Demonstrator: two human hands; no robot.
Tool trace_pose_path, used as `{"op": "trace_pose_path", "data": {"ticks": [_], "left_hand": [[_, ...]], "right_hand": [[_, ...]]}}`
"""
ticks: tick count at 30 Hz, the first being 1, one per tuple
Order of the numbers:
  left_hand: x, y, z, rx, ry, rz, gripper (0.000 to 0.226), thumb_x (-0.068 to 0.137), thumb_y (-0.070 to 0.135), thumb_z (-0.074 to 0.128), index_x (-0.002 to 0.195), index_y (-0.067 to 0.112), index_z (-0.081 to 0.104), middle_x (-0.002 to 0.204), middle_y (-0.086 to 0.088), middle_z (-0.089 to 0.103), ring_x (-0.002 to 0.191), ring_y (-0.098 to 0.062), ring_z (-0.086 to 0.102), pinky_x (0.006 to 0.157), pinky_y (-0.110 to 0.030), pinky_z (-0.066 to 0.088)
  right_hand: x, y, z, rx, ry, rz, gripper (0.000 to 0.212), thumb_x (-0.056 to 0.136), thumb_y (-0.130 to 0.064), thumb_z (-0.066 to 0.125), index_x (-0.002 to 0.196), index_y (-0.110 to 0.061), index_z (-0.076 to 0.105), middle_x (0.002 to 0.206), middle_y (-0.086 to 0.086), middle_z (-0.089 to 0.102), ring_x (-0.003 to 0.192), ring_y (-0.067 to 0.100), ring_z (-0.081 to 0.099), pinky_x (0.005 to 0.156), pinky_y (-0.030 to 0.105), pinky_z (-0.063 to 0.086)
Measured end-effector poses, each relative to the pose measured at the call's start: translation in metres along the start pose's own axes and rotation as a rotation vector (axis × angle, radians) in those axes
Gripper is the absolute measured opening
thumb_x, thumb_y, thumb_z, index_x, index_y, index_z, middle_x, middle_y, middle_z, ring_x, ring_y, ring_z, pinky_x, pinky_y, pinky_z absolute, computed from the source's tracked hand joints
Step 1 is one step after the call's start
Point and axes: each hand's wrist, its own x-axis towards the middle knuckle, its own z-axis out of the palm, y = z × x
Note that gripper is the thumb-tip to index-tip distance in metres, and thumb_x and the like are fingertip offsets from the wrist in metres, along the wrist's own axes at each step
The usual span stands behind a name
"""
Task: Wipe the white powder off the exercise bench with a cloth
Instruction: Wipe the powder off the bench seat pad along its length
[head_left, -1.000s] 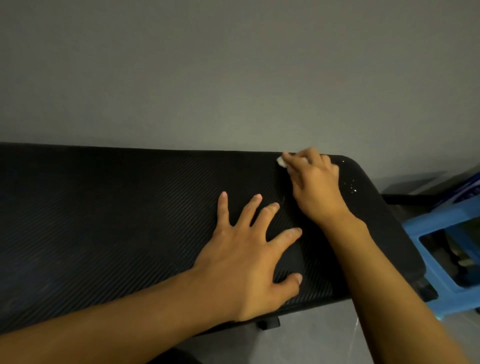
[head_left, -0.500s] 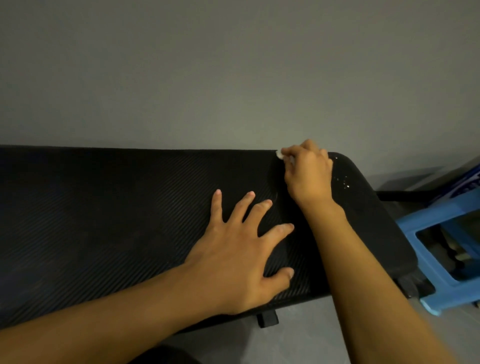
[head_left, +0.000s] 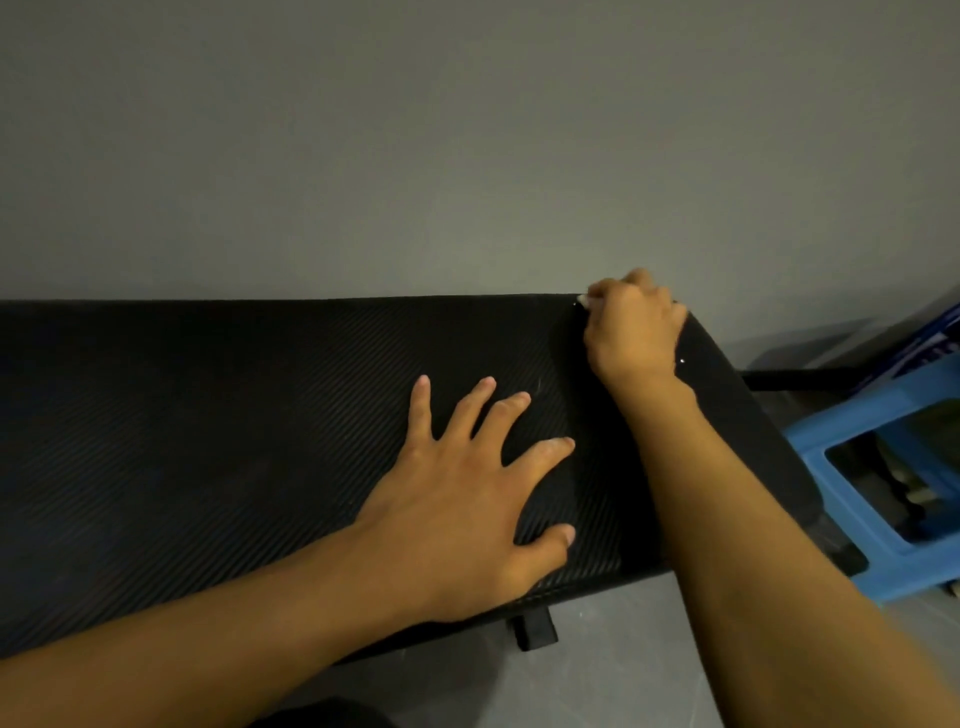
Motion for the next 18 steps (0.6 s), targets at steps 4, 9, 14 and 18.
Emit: {"op": "trace_pose_path", "data": {"ticks": [4,9,14,18], "left_hand": [[0.001,0.000,-0.001,0.005,-0.024,0.004,0.071,0.092,0.075,0.023,0.155,0.046,0.006,0.167,-0.005,-0.004,0.153,-0.030,-0.016,0.116,-0.070,-0.011],[0.002,0.002,-0.001,0.010,-0.031,-0.003,0.072,0.092,0.074,0.024,0.156,0.045,0.006,0.167,-0.005,-0.005,0.153,-0.030,-0.017,0.116,-0.069,-0.011],[0.001,0.000,-0.002,0.016,-0.041,0.003,0.071,0.093,0.074,0.025,0.155,0.045,0.006,0.167,-0.006,-0.005,0.154,-0.030,-0.016,0.116,-0.070,-0.010],[0.001,0.001,-0.001,0.016,-0.028,0.004,0.070,0.093,0.074,0.025,0.155,0.045,0.006,0.167,-0.006,-0.004,0.154,-0.030,-0.015,0.116,-0.070,-0.009]], "right_hand": [[-0.033,-0.003,-0.009,0.135,-0.087,-0.317,0.033,0.103,-0.021,0.050,0.133,-0.019,0.062,0.124,0.006,0.055,0.110,0.030,0.051,0.094,0.047,0.039],[-0.043,0.020,-0.009,0.223,-0.035,-0.256,0.031,0.101,-0.018,0.054,0.129,-0.020,0.066,0.119,0.003,0.058,0.106,0.027,0.056,0.091,0.043,0.041],[-0.046,0.001,-0.011,0.276,-0.095,-0.230,0.028,0.101,-0.016,0.054,0.127,-0.012,0.065,0.120,0.003,0.054,0.108,0.025,0.058,0.095,0.048,0.048],[-0.084,0.011,-0.022,0.321,-0.121,-0.361,0.027,0.099,-0.016,0.058,0.124,-0.016,0.067,0.112,-0.003,0.053,0.103,0.018,0.058,0.091,0.048,0.051]]}}
